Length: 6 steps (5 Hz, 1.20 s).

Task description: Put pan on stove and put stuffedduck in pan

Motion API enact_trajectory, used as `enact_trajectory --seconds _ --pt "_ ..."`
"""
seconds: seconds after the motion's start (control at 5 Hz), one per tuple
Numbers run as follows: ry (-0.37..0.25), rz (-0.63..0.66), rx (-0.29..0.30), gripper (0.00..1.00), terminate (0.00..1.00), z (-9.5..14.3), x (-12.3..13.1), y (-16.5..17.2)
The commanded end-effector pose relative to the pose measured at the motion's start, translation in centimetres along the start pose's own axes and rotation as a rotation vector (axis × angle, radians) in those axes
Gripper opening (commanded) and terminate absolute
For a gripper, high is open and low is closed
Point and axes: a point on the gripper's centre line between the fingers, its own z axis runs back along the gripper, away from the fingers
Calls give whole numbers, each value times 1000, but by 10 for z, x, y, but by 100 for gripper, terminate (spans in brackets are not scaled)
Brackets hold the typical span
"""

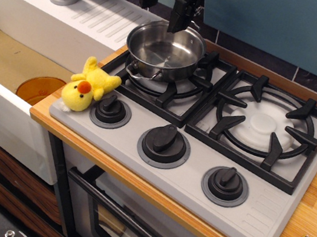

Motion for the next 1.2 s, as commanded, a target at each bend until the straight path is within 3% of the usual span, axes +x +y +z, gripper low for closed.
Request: enact_trajectory --seconds 0.0,0.4,0.6,1.0 --pt "-128 64 30 100 0 34 -11 -2" --pt "-179 124 55 100 0 47 -48 -4" --pt "-196 125 86 100 0 40 -63 3" --pt "-264 115 86 100 0 0 -102 14"
